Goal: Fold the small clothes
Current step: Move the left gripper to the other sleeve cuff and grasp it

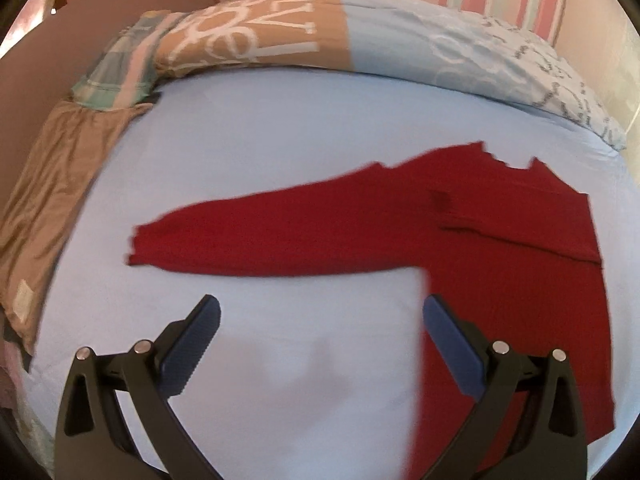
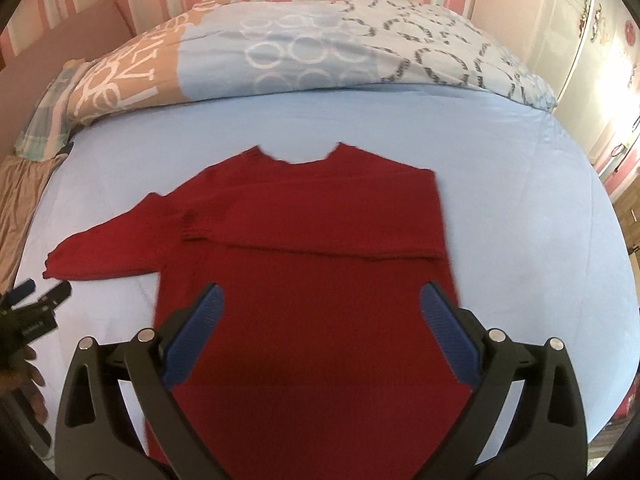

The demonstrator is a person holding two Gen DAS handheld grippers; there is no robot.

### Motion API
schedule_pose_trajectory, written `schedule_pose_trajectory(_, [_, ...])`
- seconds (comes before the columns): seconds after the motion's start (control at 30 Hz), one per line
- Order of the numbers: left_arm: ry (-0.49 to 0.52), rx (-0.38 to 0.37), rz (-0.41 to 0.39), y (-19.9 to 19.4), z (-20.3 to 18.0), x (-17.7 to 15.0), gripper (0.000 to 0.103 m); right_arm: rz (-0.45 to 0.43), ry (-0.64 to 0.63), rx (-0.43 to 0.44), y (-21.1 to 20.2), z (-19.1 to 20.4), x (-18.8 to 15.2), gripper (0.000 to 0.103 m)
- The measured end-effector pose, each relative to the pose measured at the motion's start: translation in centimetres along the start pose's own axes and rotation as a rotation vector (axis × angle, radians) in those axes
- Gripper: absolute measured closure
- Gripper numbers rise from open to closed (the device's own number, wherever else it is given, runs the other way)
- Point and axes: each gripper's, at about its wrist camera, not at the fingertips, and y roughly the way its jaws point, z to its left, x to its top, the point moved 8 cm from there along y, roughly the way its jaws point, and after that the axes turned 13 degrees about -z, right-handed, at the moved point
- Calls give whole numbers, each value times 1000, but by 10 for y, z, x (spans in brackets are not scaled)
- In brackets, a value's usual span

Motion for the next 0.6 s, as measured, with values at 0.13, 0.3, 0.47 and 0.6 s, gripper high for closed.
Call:
schedule_pose_trajectory(0.13, [-19, 16, -3, 0, 58, 4, 2, 7, 0, 7, 1, 36, -1, 5])
schedule_pose_trajectory(0.3, [-62, 77, -2, 11, 124, 3, 2, 12, 14, 55, 9, 74, 4, 3])
schedule_pose_trajectory(0.47, [-150, 149, -25, 23, 196, -7, 2, 18, -24, 109, 22, 110, 10, 3])
schedule_pose_trajectory(0.6, [-147, 114, -33, 37, 218, -10, 2, 19, -46, 153, 31, 133, 12, 3])
